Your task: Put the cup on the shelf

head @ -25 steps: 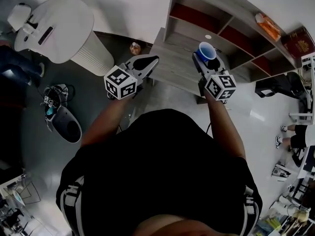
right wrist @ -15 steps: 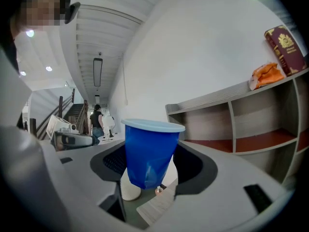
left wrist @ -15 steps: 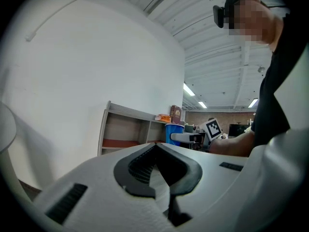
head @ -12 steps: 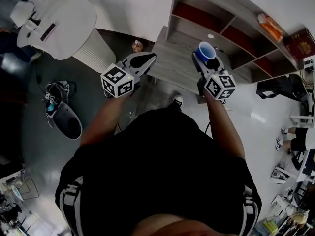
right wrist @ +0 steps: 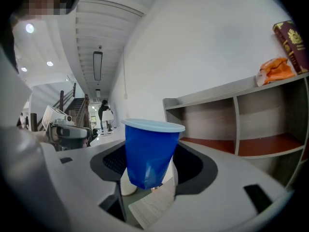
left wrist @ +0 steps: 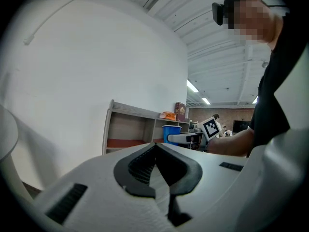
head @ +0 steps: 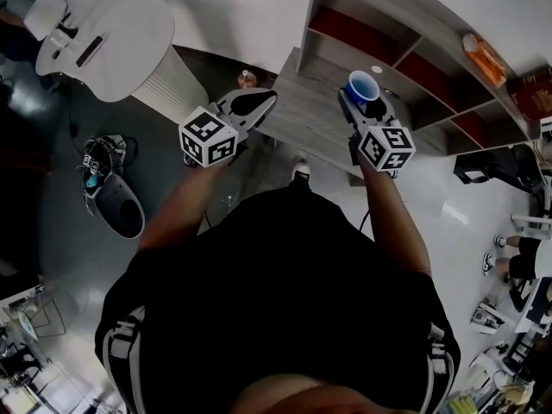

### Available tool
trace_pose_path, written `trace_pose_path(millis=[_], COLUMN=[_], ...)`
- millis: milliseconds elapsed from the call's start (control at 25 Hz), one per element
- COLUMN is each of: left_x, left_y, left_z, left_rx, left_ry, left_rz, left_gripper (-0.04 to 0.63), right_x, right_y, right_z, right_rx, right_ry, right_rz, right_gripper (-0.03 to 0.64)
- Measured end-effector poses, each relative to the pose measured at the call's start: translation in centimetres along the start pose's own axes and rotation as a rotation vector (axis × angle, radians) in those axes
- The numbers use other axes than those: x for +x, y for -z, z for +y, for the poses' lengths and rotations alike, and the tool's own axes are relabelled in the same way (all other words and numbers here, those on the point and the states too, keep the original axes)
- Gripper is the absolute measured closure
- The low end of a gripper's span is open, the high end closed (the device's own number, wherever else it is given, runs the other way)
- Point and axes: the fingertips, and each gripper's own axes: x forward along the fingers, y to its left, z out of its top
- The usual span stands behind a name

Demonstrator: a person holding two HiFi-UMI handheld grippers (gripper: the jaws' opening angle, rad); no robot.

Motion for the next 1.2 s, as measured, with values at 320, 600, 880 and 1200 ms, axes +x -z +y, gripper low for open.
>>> trace_pose_path(millis=[320, 600, 880, 1200], left_x=[2.7, 5.1, 7.1, 9.4], left_y=[-1.0, -1.3, -1.0, -0.4], left_z=[2.2, 4.0, 6.1, 8.0], left_rx=[0.005, -0.007, -0.029, -0.04], left_ry=[-0.014, -0.032, -0.049, -0.047], left_rz=[0.001, -0.002, 0.007, 0.028], left_gripper=[0.578, 0.578, 0.578, 0.578], right_x=[2.6, 5.0, 7.6, 10.3], right_y=[-0.3, -0.5, -0.1, 0.2], right_z=[-2.8, -5.7, -8.1, -10.5], right_rx=[0.001, 0.012, 0.03, 0.039], right_ry=[-0.012, -0.017, -0.026, -0.026], right_rz=[0.012, 0.024, 0.042, 0.064], right_gripper=[0.342, 0.342, 0.342, 0.342])
